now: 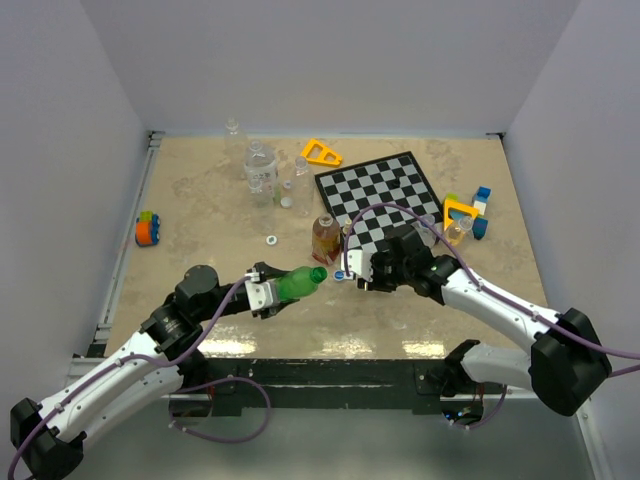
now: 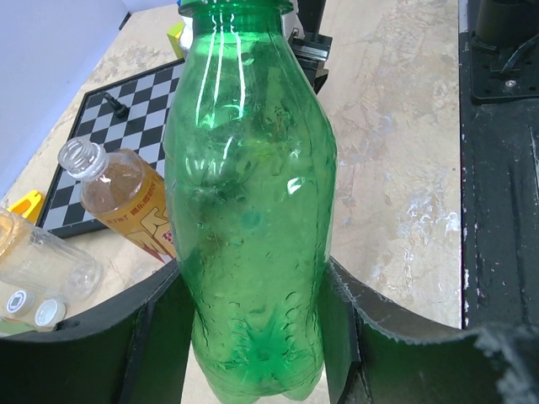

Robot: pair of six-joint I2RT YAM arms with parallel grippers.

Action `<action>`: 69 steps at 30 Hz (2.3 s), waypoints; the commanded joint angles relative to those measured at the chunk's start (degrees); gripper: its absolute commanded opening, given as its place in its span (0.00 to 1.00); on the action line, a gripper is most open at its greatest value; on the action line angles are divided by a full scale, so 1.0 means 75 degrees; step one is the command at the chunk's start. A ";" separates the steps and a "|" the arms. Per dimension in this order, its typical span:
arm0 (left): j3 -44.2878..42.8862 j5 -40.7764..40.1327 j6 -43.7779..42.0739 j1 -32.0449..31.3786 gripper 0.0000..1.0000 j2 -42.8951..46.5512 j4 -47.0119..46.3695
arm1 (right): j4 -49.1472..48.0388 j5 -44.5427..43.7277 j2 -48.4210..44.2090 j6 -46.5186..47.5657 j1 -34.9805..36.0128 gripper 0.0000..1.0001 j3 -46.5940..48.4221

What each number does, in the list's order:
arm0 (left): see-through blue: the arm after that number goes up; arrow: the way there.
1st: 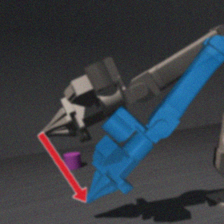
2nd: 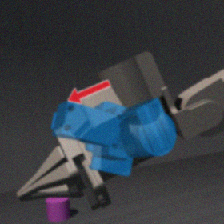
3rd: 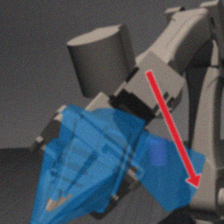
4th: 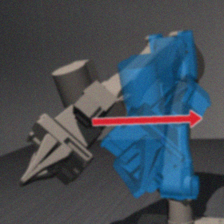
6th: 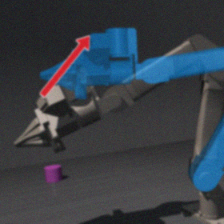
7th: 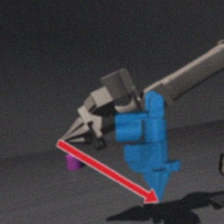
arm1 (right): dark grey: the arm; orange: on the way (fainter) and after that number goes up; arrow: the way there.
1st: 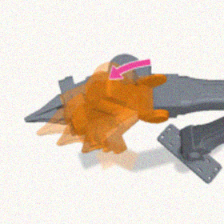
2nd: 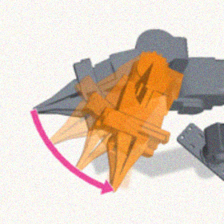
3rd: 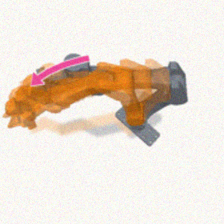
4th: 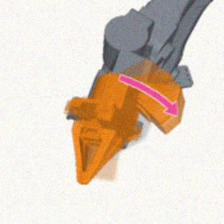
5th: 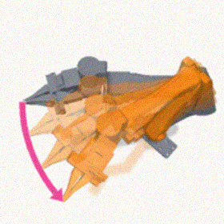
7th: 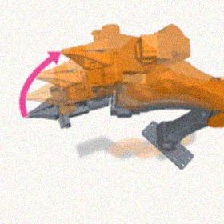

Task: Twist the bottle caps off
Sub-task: Place the bottle cap at the center of the board.

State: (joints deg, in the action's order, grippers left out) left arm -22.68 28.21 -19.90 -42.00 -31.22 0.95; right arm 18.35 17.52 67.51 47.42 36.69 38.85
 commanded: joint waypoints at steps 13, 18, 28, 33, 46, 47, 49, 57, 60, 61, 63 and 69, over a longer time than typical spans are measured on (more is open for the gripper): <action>0.0012 0.0048 0.0169 0.0022 0.00 0.0026 -0.0396 | 0.0634 0.0195 -0.0527 0.0204 -0.0017 0.46 0.0374; 0.0000 0.0059 0.0181 0.0022 0.00 -0.0009 -0.0396 | 0.1290 0.0534 -0.0832 0.0509 -0.0017 0.46 0.0737; 0.0000 0.0095 0.0169 0.0033 0.00 -0.0056 -0.0408 | 0.2263 0.1156 -0.1008 0.0966 -0.0017 0.48 0.1276; 0.0012 0.0106 0.0181 0.0022 0.00 -0.0067 -0.0408 | 0.2662 0.1285 -0.1079 0.1119 -0.0017 0.49 0.1511; 0.0012 0.0153 0.0169 0.0022 0.00 -0.0114 -0.0420 | 0.3061 0.1473 -0.1184 0.1283 -0.0017 0.50 0.1698; 0.0012 0.0153 0.0181 0.0022 0.00 -0.0114 -0.0420 | 0.3084 0.1496 -0.1173 0.1295 -0.0017 0.50 0.1710; 0.0012 0.0153 0.0181 0.0033 0.00 -0.0114 -0.0420 | 0.3143 0.1520 -0.1196 0.1307 -0.0017 0.50 0.1734; 0.0012 0.0153 0.0181 0.0022 0.00 -0.0126 -0.0420 | 0.3249 0.1637 -0.1266 0.1400 -0.0017 0.51 0.1769; 0.0012 0.0165 0.0181 0.0033 0.00 -0.0138 -0.0420 | 0.3296 0.1672 -0.1266 0.1423 -0.0017 0.51 0.1769; 0.0012 0.0165 0.0181 0.0033 0.00 -0.0149 -0.0420 | 0.3296 0.1684 -0.1278 0.1435 -0.0028 0.51 0.1769; 0.0012 0.0177 0.0181 0.0022 0.00 -0.0138 -0.0420 | 0.3319 0.1695 -0.1290 0.1435 -0.0017 0.51 0.1769; 0.0012 0.0188 0.0181 0.0022 0.00 -0.0161 -0.0420 | 0.3413 0.1719 -0.1313 0.1517 -0.0017 0.52 0.1816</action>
State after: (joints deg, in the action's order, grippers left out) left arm -22.59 28.32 -19.05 -42.02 -32.29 0.93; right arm 42.94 28.32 59.05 57.91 36.69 49.58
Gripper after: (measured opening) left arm 0.578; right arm 0.514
